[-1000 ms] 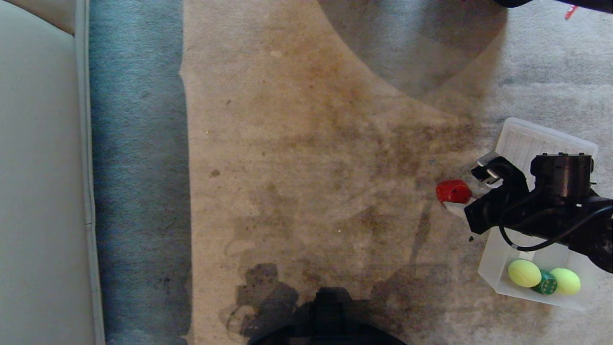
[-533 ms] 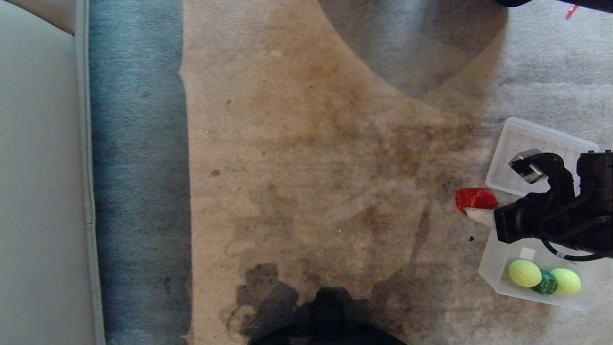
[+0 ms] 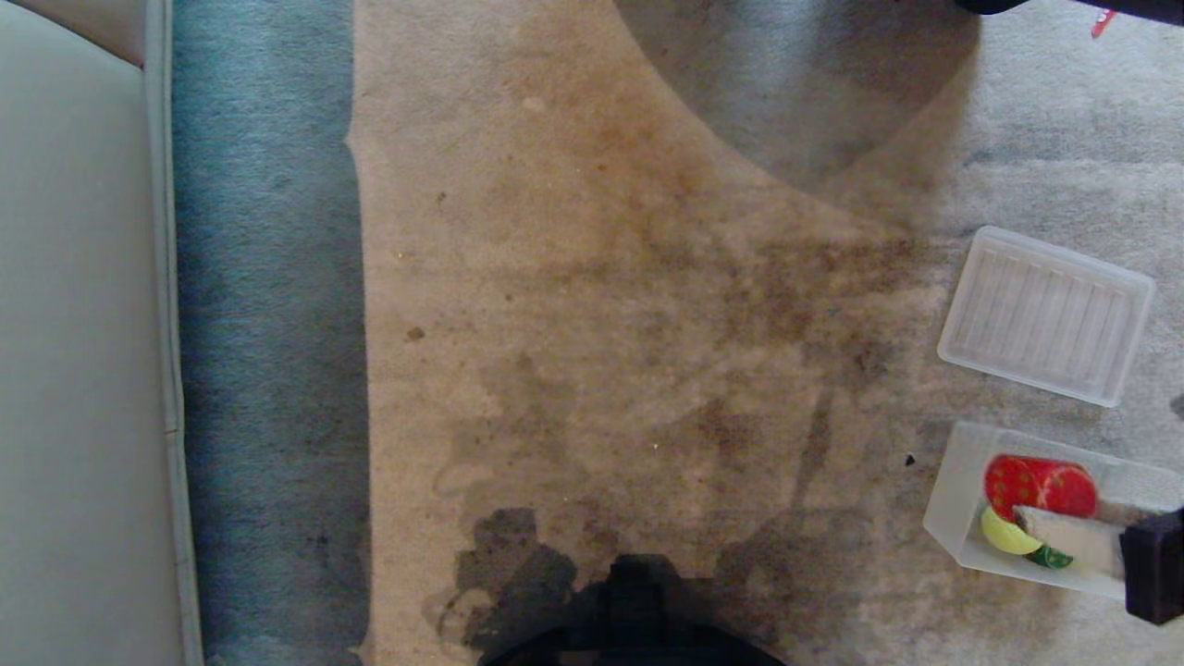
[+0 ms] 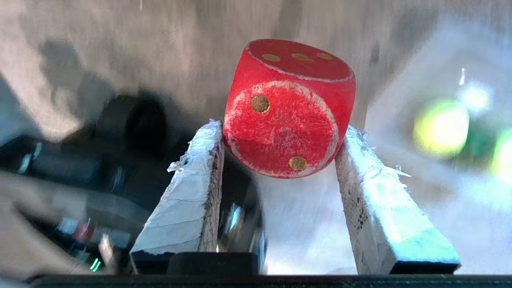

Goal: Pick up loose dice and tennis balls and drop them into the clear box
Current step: Put the toys in the box

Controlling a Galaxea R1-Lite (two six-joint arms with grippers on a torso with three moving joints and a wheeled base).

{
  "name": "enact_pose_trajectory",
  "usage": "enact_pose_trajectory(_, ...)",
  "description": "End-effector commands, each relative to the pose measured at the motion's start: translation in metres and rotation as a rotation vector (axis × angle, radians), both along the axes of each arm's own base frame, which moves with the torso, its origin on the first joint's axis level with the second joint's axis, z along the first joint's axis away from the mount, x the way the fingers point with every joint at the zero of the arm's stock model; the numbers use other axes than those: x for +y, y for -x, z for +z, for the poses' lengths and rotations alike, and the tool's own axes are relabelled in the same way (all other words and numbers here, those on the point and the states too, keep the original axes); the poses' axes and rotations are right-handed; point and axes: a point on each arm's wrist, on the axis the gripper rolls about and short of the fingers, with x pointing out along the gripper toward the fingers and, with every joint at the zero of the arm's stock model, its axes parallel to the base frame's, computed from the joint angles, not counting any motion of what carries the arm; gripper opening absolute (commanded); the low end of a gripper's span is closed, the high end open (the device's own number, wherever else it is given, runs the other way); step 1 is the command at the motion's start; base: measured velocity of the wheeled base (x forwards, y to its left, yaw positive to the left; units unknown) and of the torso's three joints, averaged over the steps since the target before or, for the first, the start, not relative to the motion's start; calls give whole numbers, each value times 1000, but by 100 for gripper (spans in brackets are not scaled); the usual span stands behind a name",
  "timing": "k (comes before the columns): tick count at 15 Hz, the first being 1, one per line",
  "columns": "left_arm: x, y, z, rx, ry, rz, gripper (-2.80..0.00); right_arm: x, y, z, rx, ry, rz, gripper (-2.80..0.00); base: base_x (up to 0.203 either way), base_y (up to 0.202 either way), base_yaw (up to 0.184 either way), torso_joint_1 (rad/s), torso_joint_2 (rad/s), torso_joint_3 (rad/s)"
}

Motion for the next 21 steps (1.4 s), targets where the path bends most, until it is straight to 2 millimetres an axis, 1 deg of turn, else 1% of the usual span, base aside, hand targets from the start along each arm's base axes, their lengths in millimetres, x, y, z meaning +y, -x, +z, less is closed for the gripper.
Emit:
enact_pose_trajectory(1,0,0,0,0,0,1,-280,-3,43,-2,-104,-12,-16,-280,0,0,0,0,0,0)
enact_pose_trajectory(2,0,0,0,0,0,0,-280,-4,56,-11,-94,-14,-29,-280,0,0,0,0,0,0)
enact_pose_trajectory(4,0,0,0,0,0,1,-280,-6,86,-30,-130,-19,-45,-280,0,0,0,0,0,0)
enact_pose_trajectory(5,0,0,0,0,0,1,-280,-7,95,-42,-120,-19,-54,-280,0,0,0,0,0,0)
enact_pose_trajectory(6,0,0,0,0,0,1,-280,-7,100,-52,-83,-17,-64,-280,0,0,0,0,0,0)
enact_pose_trajectory(8,0,0,0,0,0,0,-280,-7,102,-57,-68,-12,-71,-280,0,0,0,0,0,0)
enact_pose_trajectory(9,0,0,0,0,0,0,-280,-7,108,-63,-75,-4,-80,-280,0,0,0,0,0,0)
enact_pose_trajectory(11,0,0,0,0,0,0,-280,-8,121,-79,-176,25,-108,-280,0,0,0,0,0,0)
enact_pose_trajectory(12,0,0,0,0,0,1,-280,-8,122,-87,-241,41,-133,-280,0,0,0,0,0,0)
enact_pose_trajectory(13,0,0,0,0,0,0,-280,-9,121,-89,-297,50,-160,-280,0,0,0,0,0,0)
enact_pose_trajectory(17,0,0,0,0,0,0,-280,-9,120,-91,-308,61,-180,-280,0,0,0,0,0,0)
enact_pose_trajectory(18,0,0,0,0,0,0,-280,-10,119,-98,-300,75,-203,-280,0,0,0,0,0,0)
enact_pose_trajectory(21,0,0,0,0,0,0,-280,-10,119,-98,-306,78,-210,-280,0,0,0,0,0,0)
